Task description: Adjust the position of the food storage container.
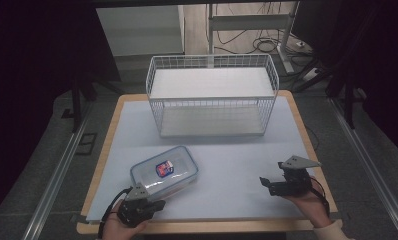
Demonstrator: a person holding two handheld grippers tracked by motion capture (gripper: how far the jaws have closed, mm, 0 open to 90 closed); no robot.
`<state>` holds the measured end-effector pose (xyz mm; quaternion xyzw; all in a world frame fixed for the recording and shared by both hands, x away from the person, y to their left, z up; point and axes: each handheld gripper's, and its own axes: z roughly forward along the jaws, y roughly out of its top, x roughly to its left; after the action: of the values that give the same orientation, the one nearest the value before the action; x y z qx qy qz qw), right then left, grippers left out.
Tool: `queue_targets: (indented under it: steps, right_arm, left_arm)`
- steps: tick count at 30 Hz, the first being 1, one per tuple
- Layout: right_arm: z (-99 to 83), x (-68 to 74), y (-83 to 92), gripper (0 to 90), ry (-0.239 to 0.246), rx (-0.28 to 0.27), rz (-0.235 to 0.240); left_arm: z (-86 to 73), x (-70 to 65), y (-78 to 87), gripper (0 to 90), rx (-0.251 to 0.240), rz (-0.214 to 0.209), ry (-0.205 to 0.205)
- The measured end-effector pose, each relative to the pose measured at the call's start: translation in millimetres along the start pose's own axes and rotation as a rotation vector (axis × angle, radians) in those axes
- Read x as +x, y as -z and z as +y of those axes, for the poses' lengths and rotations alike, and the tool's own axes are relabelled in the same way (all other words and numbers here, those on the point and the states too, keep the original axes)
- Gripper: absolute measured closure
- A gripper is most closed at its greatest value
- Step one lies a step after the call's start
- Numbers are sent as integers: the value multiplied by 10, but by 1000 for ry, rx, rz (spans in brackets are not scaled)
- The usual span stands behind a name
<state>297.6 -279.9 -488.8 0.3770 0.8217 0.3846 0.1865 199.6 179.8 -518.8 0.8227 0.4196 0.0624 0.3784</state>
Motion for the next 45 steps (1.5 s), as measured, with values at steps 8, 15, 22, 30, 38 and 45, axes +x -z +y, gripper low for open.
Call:
queue_targets:
  steps: [8, 15, 22, 30, 38, 45]
  right_arm:
    - [-4, -3, -5, 116, -3, 1, 1]
    - [-3, 0, -2, 116, -1, 0, 0]
    - [-4, 1, -6, 117, 1, 5, 1]
    - [1, 14, -16, 117, 2, 10, 8]
    - [-2, 20, -32, 117, 5, 17, 11]
    - [-3, 39, -55, 117, 12, 28, 19]
  left_arm:
    - [-18, 80, 13, 896, 3, 6, 22]
    - [-43, 161, 35, 896, 10, 31, 42]
    - [-54, 279, 62, 896, 3, 58, 73]
    - [-54, 473, 100, 895, -19, 72, 131]
    - [-11, 678, 125, 895, -29, 95, 172]
    - [-32, 737, 158, 895, -53, 78, 207]
